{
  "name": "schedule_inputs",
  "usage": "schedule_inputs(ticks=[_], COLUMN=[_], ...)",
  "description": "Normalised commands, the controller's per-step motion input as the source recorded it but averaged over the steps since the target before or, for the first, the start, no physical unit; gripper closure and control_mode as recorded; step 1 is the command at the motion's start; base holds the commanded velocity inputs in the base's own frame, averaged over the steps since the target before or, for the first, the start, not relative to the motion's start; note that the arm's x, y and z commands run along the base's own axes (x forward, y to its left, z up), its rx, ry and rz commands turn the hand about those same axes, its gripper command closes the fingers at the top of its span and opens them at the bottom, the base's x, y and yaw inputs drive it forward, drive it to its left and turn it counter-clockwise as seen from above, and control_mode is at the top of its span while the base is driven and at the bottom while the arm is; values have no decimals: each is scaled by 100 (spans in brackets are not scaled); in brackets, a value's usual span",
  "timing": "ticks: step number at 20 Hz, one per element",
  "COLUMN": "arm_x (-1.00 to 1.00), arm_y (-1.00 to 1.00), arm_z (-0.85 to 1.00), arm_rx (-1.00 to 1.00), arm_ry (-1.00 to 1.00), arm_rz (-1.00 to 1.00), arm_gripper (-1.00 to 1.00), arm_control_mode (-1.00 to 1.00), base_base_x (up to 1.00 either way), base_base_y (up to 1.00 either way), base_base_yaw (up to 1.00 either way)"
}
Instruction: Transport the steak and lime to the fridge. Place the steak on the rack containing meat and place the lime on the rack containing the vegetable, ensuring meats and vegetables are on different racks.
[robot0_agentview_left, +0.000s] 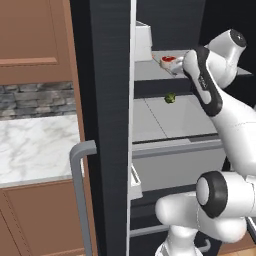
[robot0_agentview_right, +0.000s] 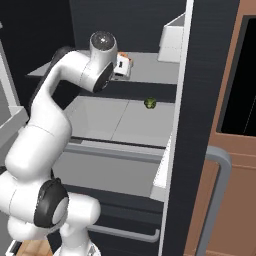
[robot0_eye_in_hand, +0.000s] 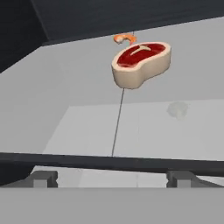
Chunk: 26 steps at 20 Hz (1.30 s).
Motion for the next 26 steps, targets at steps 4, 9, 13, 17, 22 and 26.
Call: schedule_inputs(ticks=[4,9,13,17,22,26], arm_x=[-100,-100,-100,-65,-30,-39], arm_y=[0,0,2,3,13,3], arm_z=[-2,0,5,12,3,0], arm_rx=[-11,-13,-3,1,0,-1], arm_ry=[0,0,0,11,26,15], arm_rz=[0,-1,-1,-5,-1,-1], arm_gripper=[-100,-100,-100,-100,-100,-100], arm_control_mode=[-100,-100,-100,-100,-100,-100], base_base_x=[0,0,0,0,0,0], base_base_y=[0,0,0,0,0,0], base_base_yaw=[0,0,0,0,0,0])
